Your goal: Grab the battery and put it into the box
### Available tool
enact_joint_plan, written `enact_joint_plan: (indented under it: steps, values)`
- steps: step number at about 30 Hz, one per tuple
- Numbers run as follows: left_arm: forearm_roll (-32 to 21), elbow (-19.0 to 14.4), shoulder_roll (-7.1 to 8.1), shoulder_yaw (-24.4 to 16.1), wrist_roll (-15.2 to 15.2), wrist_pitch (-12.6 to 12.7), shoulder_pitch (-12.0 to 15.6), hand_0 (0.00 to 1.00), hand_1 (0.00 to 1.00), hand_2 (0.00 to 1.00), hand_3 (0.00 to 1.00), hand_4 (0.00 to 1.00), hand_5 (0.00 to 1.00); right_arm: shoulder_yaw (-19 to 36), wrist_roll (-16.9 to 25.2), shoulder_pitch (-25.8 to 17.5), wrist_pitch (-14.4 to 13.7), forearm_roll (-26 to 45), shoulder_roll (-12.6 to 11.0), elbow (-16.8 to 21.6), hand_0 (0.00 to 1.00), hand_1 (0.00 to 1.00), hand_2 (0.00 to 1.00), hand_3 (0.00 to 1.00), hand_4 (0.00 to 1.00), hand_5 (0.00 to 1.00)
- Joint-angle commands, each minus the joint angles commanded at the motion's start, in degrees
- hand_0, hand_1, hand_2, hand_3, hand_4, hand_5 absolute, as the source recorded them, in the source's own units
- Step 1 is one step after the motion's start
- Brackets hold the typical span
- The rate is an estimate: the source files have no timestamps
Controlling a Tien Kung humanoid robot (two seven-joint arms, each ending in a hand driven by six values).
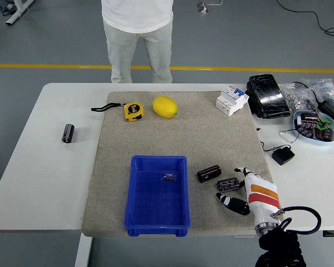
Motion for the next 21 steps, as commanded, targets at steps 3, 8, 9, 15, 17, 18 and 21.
enact_joint_plan:
  steps: [3,8,9,15,17,18,21]
  values:
    - [0.0,0.0,0.0,0.0,0.0,0.0,0.0,0.685,0.665,0.712,0.621,0.641,0.656,0.0,0.0,0.2,0.0,0.0,0.0,-0.4,0.061,0.219,0.46,0.747,0.998,0.491]
    - [-0.1,0.0,-0.04,0.0,-0.1,0.0,0.0,0.685,0.665,0.713,0.622,0.641,0.656,0.2,0.0,0.5,0.0,0.0,0.1,-1.0,0.066,0.221,0.46,0.753,0.998,0.498]
    - [-0.1,0.0,-0.04,0.0,-0.1,0.0,0.0,0.685,0.665,0.713,0.622,0.641,0.656,0.2,0.0,0.6,0.0,0.0,0.1,-1.0,0.066,0.221,0.46,0.753,0.998,0.498]
    - [0.2,0.0,-0.07,-0.1,-0.1,-0.1,0.2,0.686,0.664,0.713,0.622,0.642,0.656,0.2,0.0,0.9,0.0,0.0,0.2,-1.4,0.069,0.226,0.472,0.755,0.998,0.513]
    - [0.2,0.0,-0.05,-0.1,-0.1,-0.2,0.3,0.686,0.664,0.713,0.621,0.643,0.658,0.2,0.0,0.9,0.0,0.0,0.3,-1.2,0.068,0.227,0.468,0.751,0.998,0.526]
    - [0.3,0.0,-0.06,-0.2,-0.1,-0.2,0.4,0.686,0.664,0.713,0.621,0.643,0.658,0.1,0.0,0.8,0.0,0.0,0.3,-1.1,0.068,0.227,0.468,0.751,0.998,0.526]
    - [0.5,0.0,-0.08,-0.3,-0.1,-0.3,0.5,0.686,0.664,0.713,0.621,0.643,0.658,-0.1,0.0,0.6,0.0,0.0,0.4,-0.7,0.068,0.227,0.468,0.751,0.998,0.526]
